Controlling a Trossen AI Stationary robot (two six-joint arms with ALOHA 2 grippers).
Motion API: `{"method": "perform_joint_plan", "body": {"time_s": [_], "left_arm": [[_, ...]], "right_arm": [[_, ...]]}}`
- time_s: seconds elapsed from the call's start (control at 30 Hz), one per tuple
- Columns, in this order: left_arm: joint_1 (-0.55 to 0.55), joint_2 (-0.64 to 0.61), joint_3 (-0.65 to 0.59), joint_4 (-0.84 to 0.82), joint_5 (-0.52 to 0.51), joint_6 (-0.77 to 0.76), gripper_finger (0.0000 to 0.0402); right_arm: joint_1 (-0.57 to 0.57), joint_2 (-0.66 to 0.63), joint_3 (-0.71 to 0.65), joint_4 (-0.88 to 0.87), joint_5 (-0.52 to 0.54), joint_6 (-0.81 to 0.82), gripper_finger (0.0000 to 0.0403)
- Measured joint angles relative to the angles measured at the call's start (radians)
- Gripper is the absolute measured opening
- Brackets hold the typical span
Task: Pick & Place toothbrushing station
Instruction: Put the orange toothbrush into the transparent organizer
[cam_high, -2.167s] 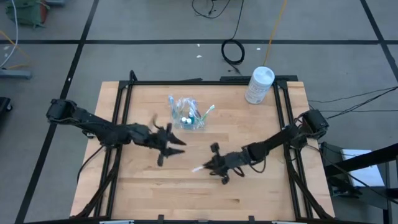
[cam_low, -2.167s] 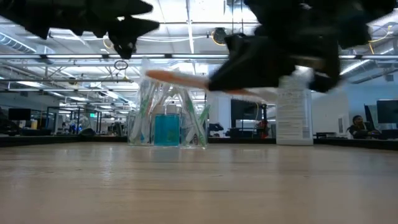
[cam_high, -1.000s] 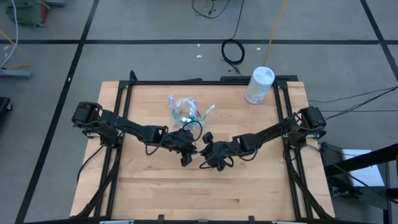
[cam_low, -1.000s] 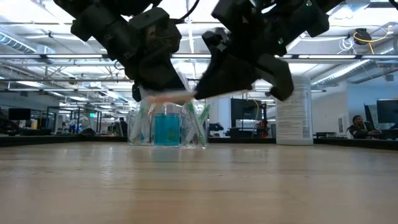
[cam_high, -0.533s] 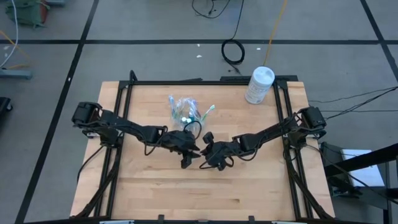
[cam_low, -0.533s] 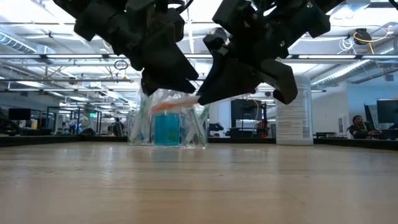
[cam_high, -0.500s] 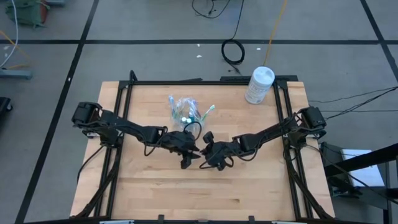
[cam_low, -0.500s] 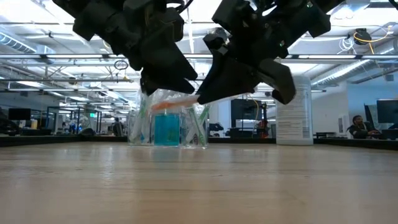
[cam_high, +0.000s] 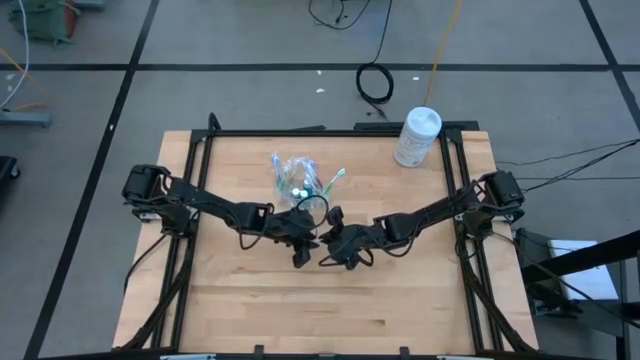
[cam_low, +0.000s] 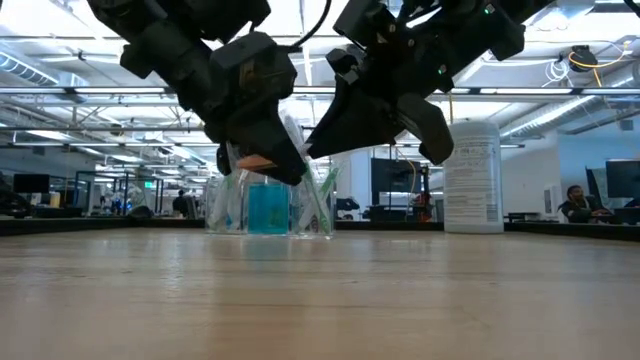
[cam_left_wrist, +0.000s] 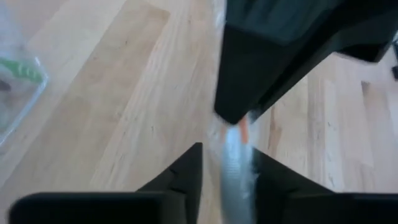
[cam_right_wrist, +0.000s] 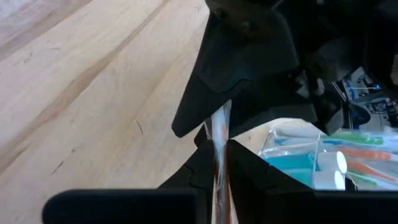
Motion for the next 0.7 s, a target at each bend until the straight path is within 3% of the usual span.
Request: {"method": "perform_joint_plan", "body": {"time_s": [0.27,0.5,0.7], "left_arm": [[0.001,0.0,0.0,0.014,-0.009,0.046,0.0013],[0.001,-0.001,0.0,0.01,-0.039,0.045,0.0025],[0.007,-0.029,0.0,0.017,-0.062,0.079,0.0014]], "right_arm": [[-0.003,0.0,0.0,-0.005,0.058,0.021,0.0064],[0.066,-0.025,-0.002,0.005,0.283,0.096,0.0094],[0.173,-0.132,-0.001,0.005,0.392,0.053,0.0095]]}}
